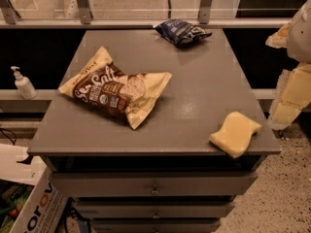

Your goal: Move brown chip bag near blue chip bag

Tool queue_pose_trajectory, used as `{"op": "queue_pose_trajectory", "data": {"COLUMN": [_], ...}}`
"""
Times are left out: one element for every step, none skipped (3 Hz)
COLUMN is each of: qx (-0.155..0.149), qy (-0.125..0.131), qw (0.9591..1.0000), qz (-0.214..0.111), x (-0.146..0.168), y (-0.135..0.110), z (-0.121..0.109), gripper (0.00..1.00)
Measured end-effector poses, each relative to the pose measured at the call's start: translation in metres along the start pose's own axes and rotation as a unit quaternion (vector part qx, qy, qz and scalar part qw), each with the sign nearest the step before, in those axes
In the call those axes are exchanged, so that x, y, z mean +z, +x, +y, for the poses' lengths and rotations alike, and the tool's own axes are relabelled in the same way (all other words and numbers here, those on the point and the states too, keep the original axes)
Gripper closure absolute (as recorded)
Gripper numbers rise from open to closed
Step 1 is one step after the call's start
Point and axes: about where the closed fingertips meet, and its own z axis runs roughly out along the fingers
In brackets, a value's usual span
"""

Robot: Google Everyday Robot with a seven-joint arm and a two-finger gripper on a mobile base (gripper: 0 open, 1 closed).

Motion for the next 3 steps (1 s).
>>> {"op": "queue_pose_trajectory", "data": {"qx": [0.000, -0.001, 0.011], "qy": [0.003, 0.004, -0.009], "qw": [1.0000, 0.9995, 0.9971], "qz": [-0.007, -0.031, -0.074], "x": [0.001, 0.012, 0.034], "y": [-0.002, -0.006, -0.017], "z": [0.000, -0.002, -0.005], "gripper": [0.00, 0.00, 0.00]}}
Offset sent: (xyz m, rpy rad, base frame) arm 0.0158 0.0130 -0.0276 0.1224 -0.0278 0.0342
